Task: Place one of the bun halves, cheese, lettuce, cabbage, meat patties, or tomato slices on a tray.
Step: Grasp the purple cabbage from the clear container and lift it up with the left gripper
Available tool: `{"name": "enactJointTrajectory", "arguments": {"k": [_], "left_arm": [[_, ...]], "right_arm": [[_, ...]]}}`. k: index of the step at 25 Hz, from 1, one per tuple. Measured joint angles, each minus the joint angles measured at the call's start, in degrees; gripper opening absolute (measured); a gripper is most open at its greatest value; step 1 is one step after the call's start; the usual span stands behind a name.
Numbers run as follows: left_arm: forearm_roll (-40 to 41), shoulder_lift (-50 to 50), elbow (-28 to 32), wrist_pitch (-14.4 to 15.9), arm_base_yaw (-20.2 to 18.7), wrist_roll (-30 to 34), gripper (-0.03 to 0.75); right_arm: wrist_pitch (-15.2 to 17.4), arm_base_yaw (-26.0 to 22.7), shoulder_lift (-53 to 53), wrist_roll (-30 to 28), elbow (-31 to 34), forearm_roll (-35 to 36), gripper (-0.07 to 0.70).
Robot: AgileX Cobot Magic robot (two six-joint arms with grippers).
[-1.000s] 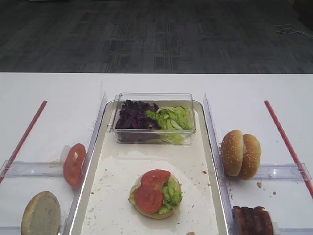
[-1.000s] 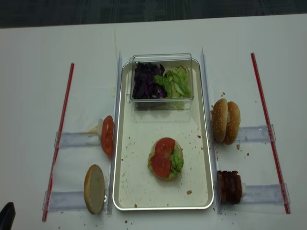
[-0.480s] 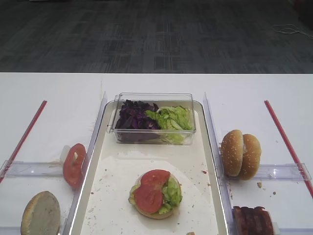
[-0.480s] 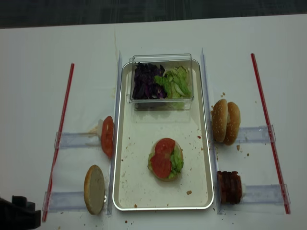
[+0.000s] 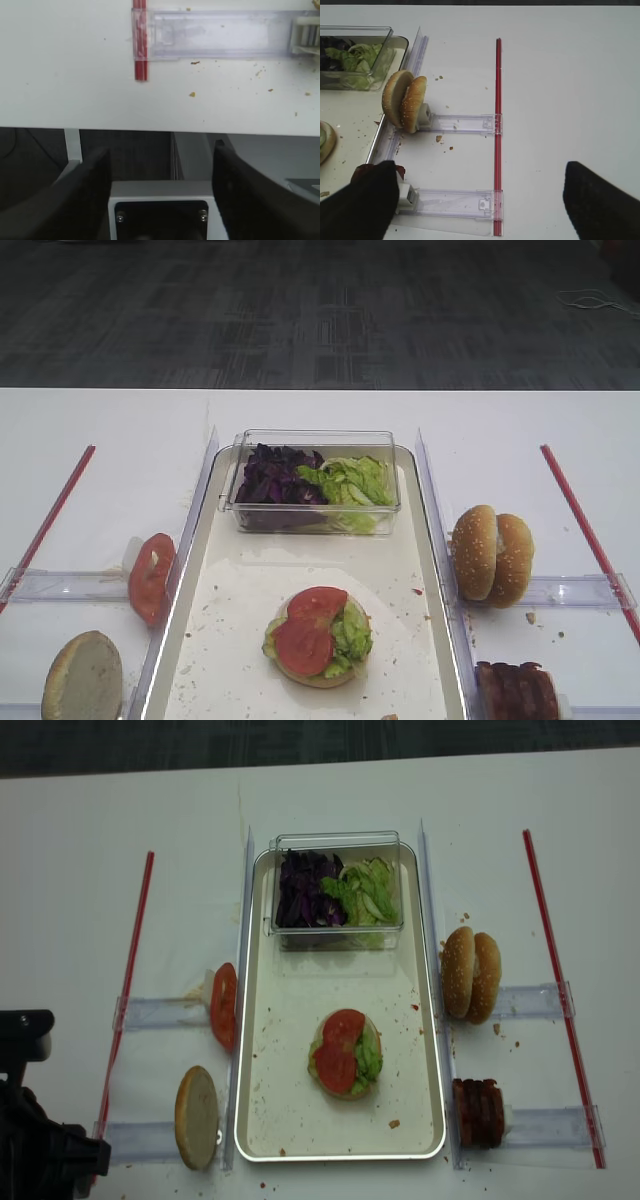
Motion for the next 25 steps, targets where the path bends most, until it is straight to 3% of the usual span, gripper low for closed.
{"name": "enactJointTrajectory", "arguments": {"k": [8,16,25], "left_arm": [[0.1,8.6,-7.7,-3.0,0.0,-0.2,0.440],[1.0,27.9,-25.4,-5.7,0.0,-0.2,0.439],[1.5,48.0,-47.3,-4.5,0.0,-0.1,0.440]], "right_arm": [[0.0,0.0,0.0,0.0,0.0,0.0,0.689],[0.0,0.0,0.0,0.0,0.0,0.0,0.689],[0.0,0.0,0.0,0.0,0.0,0.0,0.689]]}}
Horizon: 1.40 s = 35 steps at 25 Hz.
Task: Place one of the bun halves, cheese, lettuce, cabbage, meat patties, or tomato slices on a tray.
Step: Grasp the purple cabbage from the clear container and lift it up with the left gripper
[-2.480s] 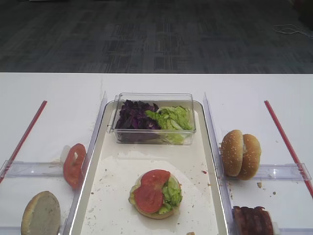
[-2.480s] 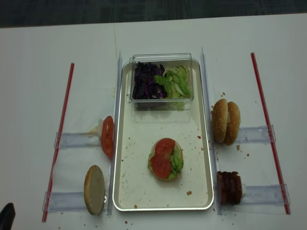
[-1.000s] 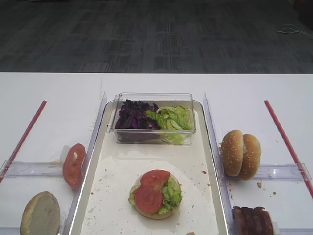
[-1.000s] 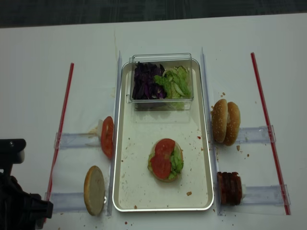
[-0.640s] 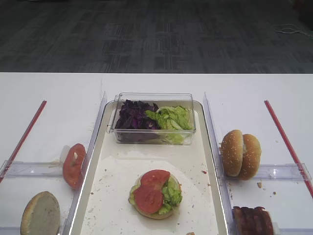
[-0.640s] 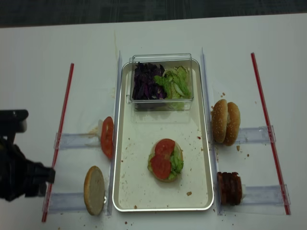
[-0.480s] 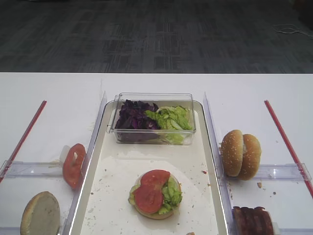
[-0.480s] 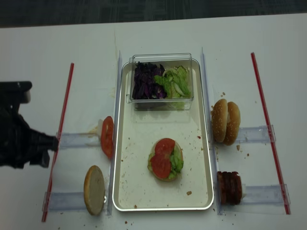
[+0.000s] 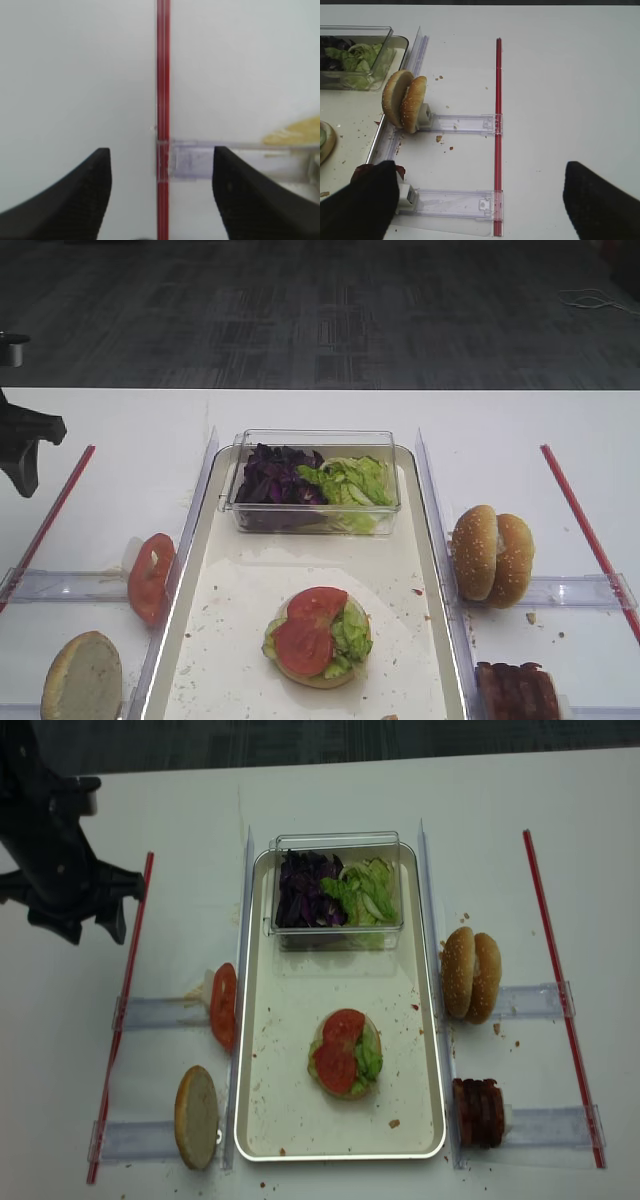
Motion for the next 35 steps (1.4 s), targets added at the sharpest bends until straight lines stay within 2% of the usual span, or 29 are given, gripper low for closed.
{"name": "enactJointTrajectory", "arguments": {"k": [6,10,14,18,21,26,32,35], "left_arm": [[-0.1,9.0,-12.6,2.2,0.0,0.0,0.440],[-0.6,12.6,-18.8,3.8,0.0,0.0,0.440],[-1.9,14.0,-21.1,5.2,0.0,0.1,0.440],[-2.3,14.0,-21.2,5.5,-2.0,0.3,0.439],[-3.2,14.0,-21.2,5.6,-5.9,1.0,0.440],[-4.4,14.0,-21.2,4.5,-15.8,1.3,0.440],[-4.7,14.0,-21.2,0.5,-28.2,1.3,0.439],[-4.4,14.0,-21.2,-1.8,-32.0,1.3,0.439]], "right_arm": [[0.0,0.0,0.0,0.0,0.0,0.0,0.689],[0.0,0.0,0.0,0.0,0.0,0.0,0.689],[0.0,0.0,0.0,0.0,0.0,0.0,0.689],[0.0,0.0,0.0,0.0,0.0,0.0,0.689],[0.0,0.0,0.0,0.0,0.0,0.0,0.689],[0.0,0.0,0.0,0.0,0.0,0.0,0.689],[0.0,0.0,0.0,0.0,0.0,0.0,0.689],[0.0,0.0,0.0,0.0,0.0,0.0,0.689]]}}
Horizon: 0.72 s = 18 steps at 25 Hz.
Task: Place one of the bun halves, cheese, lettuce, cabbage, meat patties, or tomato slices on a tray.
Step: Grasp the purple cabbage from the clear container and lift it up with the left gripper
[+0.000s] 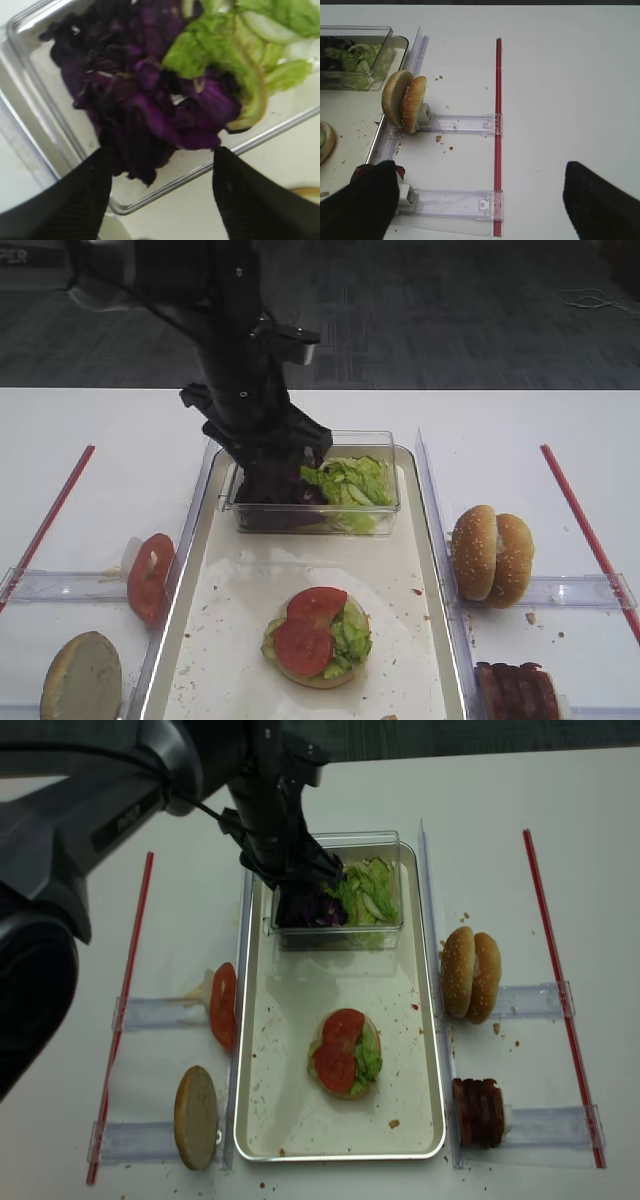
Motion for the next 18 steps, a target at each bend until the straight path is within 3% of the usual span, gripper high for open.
{"name": "enactJointTrajectory", "arguments": {"k": [18], "left_arm": [[0.9,5.1,-0.1,-4.4,0.2,0.1,0.440]], "right_arm": [[0.0,0.0,0.0,0.2,0.0,0.0,0.689]]}}
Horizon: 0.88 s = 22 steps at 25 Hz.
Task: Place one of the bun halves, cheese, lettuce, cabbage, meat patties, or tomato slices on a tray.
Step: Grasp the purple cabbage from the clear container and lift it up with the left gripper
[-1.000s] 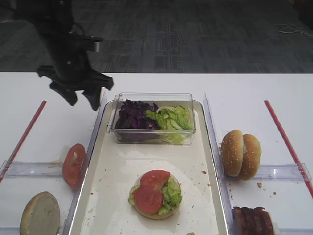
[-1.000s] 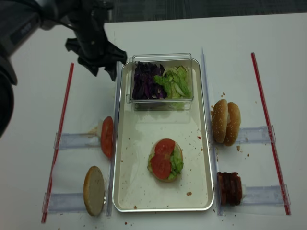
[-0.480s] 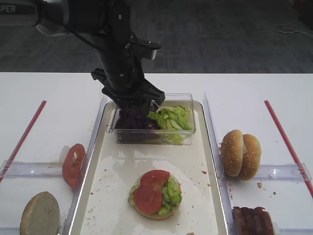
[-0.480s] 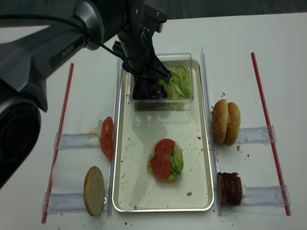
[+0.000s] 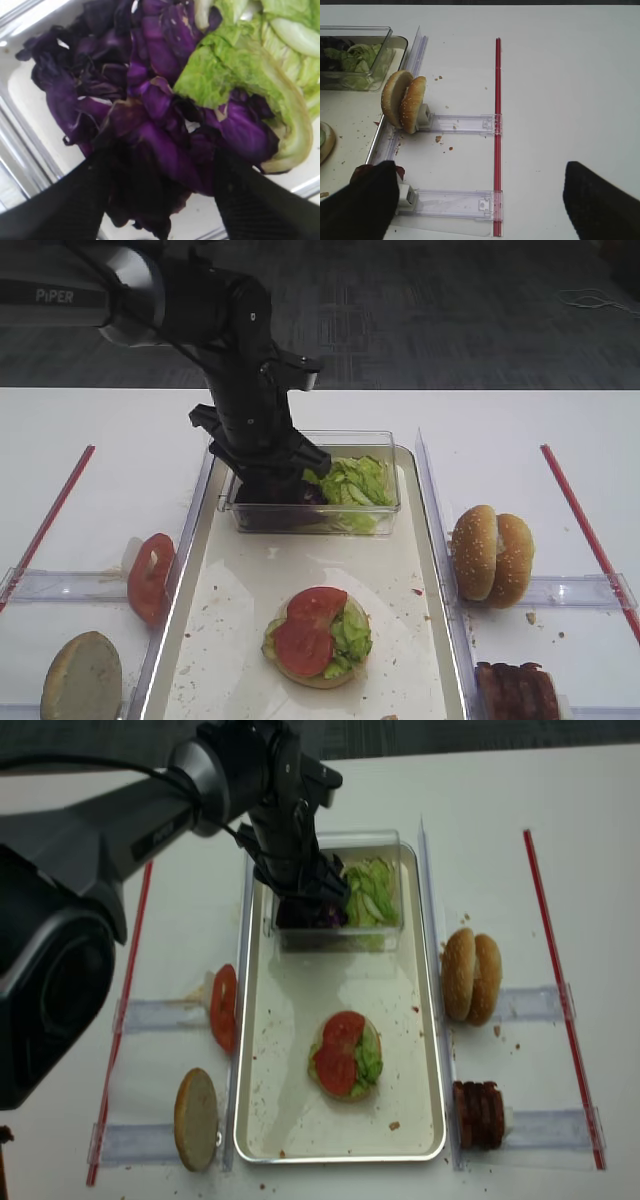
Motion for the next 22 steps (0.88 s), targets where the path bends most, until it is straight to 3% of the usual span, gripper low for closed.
{"name": "enactJointTrajectory", "arguments": {"k": [9,12,16,22], "left_arm": [[0.1,2.5,-0.1,-1.3,0.0,0.0,0.420],[0.5,2.7,-0.2,-1.3,0.0,0.0,0.323],[1.0,2.7,-0.2,-1.1,0.2,0.0,0.072],[1.5,2.7,-0.2,-0.7,0.2,0.0,0.049]], "right_arm": [[0.0,0.0,0.0,0.0,0.0,0.0,0.689],[0.0,0.0,0.0,0.0,0.0,0.0,0.689],[0.0,0.0,0.0,0.0,0.0,0.0,0.689],[0.0,0.0,0.0,0.0,0.0,0.0,0.689]]}}
